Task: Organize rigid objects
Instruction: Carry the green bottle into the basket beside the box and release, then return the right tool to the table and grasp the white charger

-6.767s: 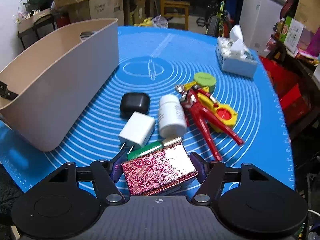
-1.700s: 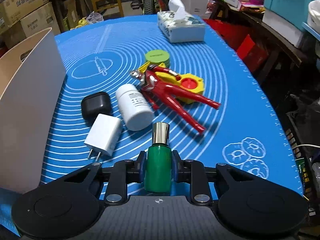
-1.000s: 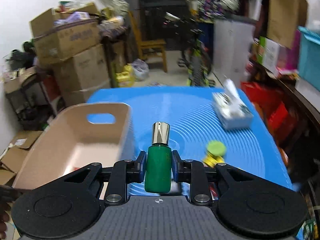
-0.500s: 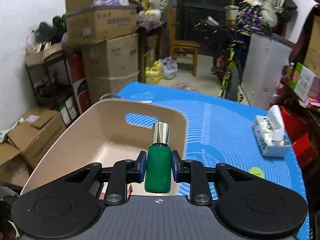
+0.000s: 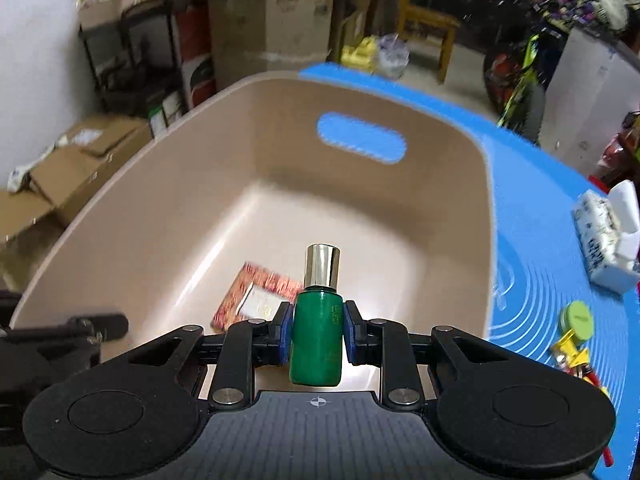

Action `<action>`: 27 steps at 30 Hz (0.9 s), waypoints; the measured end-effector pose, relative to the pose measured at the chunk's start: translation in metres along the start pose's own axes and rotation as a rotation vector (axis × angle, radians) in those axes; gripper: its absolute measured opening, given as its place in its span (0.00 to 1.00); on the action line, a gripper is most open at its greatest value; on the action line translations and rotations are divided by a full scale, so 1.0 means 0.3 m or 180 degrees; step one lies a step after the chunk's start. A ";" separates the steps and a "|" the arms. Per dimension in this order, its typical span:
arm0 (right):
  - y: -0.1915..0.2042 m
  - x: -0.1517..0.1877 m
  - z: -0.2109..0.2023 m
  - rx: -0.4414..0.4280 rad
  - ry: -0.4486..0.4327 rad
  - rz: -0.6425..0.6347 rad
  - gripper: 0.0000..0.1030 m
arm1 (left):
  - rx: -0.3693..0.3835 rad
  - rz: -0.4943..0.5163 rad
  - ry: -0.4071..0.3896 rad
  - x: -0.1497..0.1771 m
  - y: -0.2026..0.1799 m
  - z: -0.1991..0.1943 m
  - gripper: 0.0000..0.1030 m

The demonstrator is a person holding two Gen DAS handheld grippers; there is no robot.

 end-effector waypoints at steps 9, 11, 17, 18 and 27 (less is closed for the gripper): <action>0.016 0.009 0.022 -0.0018 0.0205 -0.0015 0.34 | 0.0006 0.0005 0.0005 0.007 -0.017 0.005 0.07; 0.014 0.017 0.013 -0.0030 0.0173 0.0019 0.42 | 0.0004 0.0008 0.0004 0.007 -0.016 0.005 0.07; -0.015 0.022 -0.066 -0.0100 -0.0119 0.0124 0.55 | 0.0005 0.0006 0.0005 0.007 -0.017 0.005 0.07; -0.024 0.018 -0.084 -0.0099 -0.0170 0.0148 0.58 | 0.0006 0.0006 0.0005 0.006 -0.015 0.005 0.07; -0.159 0.073 -0.244 0.0092 -0.0551 0.0451 0.69 | 0.0007 0.0005 0.0006 0.005 -0.013 0.004 0.07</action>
Point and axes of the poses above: each gripper's, at about its wrist camera, not at the fingertips, and z roughly the way its jaws point, y to its left, x to its underside, the point moved 1 cm from there along z, roughly the way its jaws point, and after that the axes turned 7 degrees about -z, right-handed, at the moved point
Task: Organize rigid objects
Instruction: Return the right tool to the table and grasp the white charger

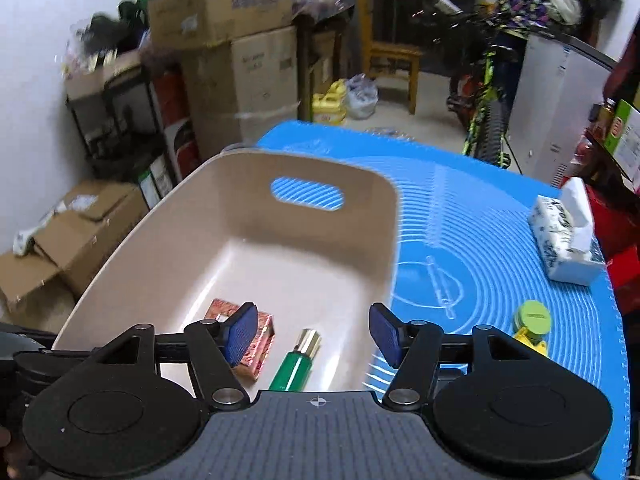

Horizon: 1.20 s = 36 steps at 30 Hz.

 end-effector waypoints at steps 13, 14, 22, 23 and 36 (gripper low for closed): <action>-0.250 0.158 -0.093 0.0389 -0.0032 0.0551 0.74 | 0.0001 0.0001 0.0001 -0.002 0.005 0.000 0.07; -0.256 0.175 -0.087 0.0410 0.0006 0.0593 0.74 | 0.0001 0.0001 0.0001 -0.002 0.005 0.000 0.07; -0.309 0.323 0.013 0.0536 0.0334 0.0849 0.74 | 0.0001 0.0007 0.0002 -0.004 0.013 -0.003 0.07; -0.316 0.336 0.029 0.0533 0.0367 0.0900 0.74 | 0.0001 0.0007 0.0002 -0.004 0.013 -0.003 0.07; -0.290 0.411 0.171 0.0664 0.0539 0.0977 0.73 | 0.0007 0.0002 0.0005 -0.005 0.017 -0.005 0.07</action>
Point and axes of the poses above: each gripper's, at about its wrist camera, not at the fingertips, and z roughly the way its jaws point, y to its left, x to its underside, the point moved 1 cm from there along z, roughly the way its jaws point, and after that the axes turned 7 degrees about -z, right-handed, at the moved point
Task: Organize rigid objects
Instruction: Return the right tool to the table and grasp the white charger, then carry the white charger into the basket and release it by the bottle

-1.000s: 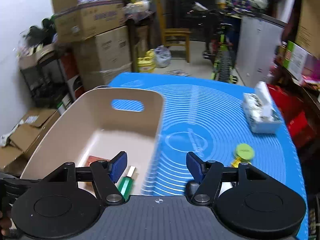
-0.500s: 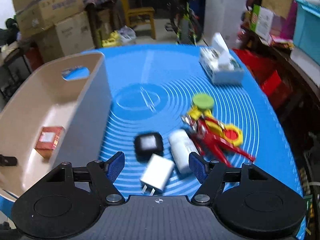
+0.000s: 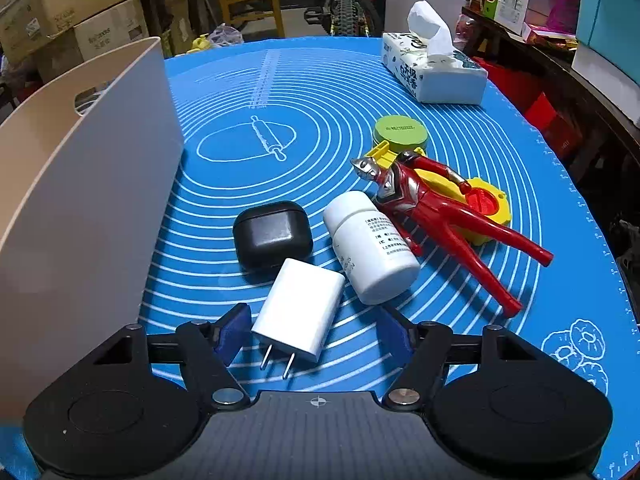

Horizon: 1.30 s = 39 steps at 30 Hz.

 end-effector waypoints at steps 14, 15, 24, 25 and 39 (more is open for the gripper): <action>0.043 -0.011 0.003 0.0108 -0.0093 -0.0108 0.41 | 0.0002 -0.0002 0.0001 0.000 0.001 0.000 0.07; 0.041 -0.010 0.001 0.0087 -0.0089 -0.0116 0.41 | 0.0002 -0.0003 0.0001 0.000 0.000 0.000 0.07; 0.026 0.021 -0.057 -0.0077 -0.0119 -0.0198 0.41 | 0.0005 -0.0002 0.0002 -0.001 -0.001 0.000 0.07; 0.022 0.018 -0.066 -0.0089 -0.0136 -0.0193 0.41 | 0.0004 -0.0005 0.0003 -0.001 -0.001 0.000 0.07; 0.046 -0.113 -0.275 -0.0190 -0.0710 -0.0291 0.41 | 0.0003 0.0000 0.0002 -0.002 0.001 -0.001 0.07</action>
Point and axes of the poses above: each gripper's, at about its wrist camera, not at the fingertips, and z roughly the way its jaws point, y to its left, x to its underside, the point moved 1 cm from there along z, roughly the way its jaws point, and after that the axes turned 7 degrees about -z, right-handed, at the moved point
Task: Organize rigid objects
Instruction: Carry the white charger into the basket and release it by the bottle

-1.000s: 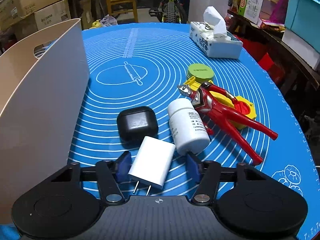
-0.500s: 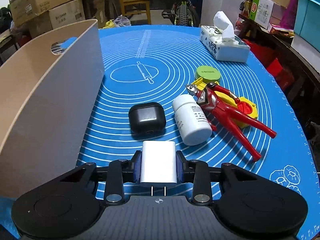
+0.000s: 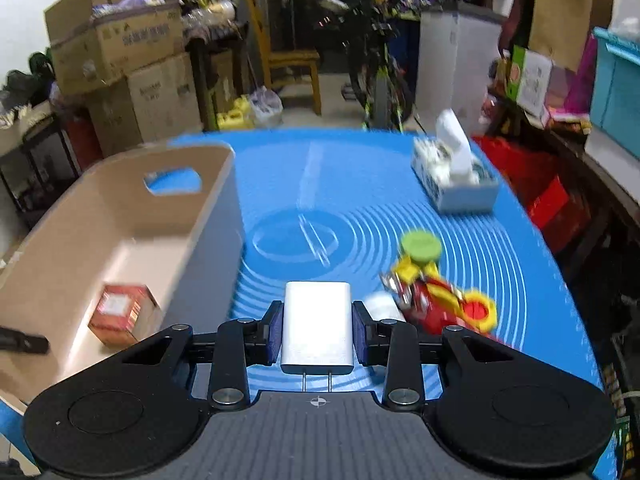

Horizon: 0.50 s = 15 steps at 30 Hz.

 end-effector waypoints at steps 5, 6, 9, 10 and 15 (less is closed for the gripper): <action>0.050 -0.089 -0.044 -0.0118 -0.0224 -0.0075 0.41 | 0.0010 -0.0005 0.0004 -0.003 0.005 -0.002 0.07; 0.060 -0.102 -0.047 -0.0143 -0.0251 -0.0091 0.41 | 0.0011 -0.0006 0.0004 -0.003 0.005 -0.002 0.07; 0.102 -0.140 -0.045 -0.0227 -0.0314 -0.0174 0.41 | 0.0007 -0.0004 0.0003 -0.003 0.005 -0.001 0.07; 0.118 -0.151 -0.042 -0.0257 -0.0329 -0.0214 0.41 | 0.0008 -0.0004 0.0003 -0.003 0.006 -0.002 0.07; 0.208 -0.184 -0.020 -0.0395 -0.0363 -0.0391 0.41 | 0.0005 -0.0002 0.0003 -0.003 0.006 -0.001 0.07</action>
Point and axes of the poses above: each gripper's, at about its wrist camera, not at the fingertips, and z roughly the way its jaws point, y to its left, x to its underside, the point moved 1 cm from there along z, roughly the way its jaws point, and after that the axes turned 7 degrees about -z, right-handed, at the moved point
